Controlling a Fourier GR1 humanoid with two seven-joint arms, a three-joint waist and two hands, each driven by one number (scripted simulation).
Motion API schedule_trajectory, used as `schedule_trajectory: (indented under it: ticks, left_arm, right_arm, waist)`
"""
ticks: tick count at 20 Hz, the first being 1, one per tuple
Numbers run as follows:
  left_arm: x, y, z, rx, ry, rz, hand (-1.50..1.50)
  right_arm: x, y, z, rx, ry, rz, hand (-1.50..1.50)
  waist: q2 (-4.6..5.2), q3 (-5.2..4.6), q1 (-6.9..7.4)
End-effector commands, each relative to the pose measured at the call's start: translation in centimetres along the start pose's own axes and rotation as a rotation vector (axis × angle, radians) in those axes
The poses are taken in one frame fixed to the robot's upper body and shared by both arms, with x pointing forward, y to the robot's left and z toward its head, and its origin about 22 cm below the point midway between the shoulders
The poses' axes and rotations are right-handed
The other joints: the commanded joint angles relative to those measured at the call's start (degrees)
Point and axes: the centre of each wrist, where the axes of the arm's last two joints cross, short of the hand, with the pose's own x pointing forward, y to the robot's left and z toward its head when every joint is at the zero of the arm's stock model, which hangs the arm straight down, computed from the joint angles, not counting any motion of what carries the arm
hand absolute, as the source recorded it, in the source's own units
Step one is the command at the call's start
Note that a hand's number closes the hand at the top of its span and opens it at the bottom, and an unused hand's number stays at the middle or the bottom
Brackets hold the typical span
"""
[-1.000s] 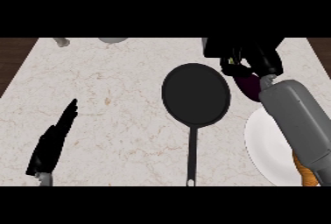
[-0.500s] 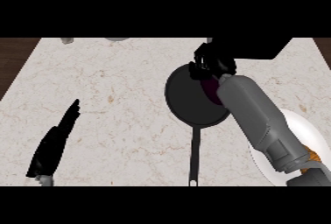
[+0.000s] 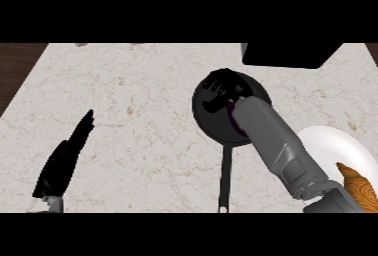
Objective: Pick the eggplant from the plate and place it in the pan
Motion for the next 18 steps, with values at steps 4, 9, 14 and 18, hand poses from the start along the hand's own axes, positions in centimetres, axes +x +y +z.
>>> schedule_trajectory:
  ticks: [4, 9, 14, 18]
  left_arm:
    - [-0.6, 0.1, -0.5, -0.004, 0.004, 0.007, 0.0]
    - [-0.3, 0.3, -0.3, 0.005, 0.006, 0.0, 0.0]
    - [0.2, 0.9, -0.8, 0.023, -0.002, -0.005, 0.0]
    - [-0.6, 0.4, -0.4, 0.02, 0.017, -0.007, 0.0]
  right_arm:
    - [0.4, 0.0, -0.1, -0.138, -0.116, -0.291, -1.5]
    - [0.6, -2.4, -0.4, -0.317, -0.146, -0.425, -1.5]
    - [-2.7, -5.6, -0.1, -0.52, -0.072, -0.555, -1.5]
    - [-6.7, -8.9, 0.9, -0.602, -0.029, -0.606, -1.5]
  waist:
    - [0.03, 0.02, -0.21]
    - [-0.19, 0.0, -0.67]
    - [-0.08, 0.03, -0.76]
    - [-0.28, 0.02, -1.19]
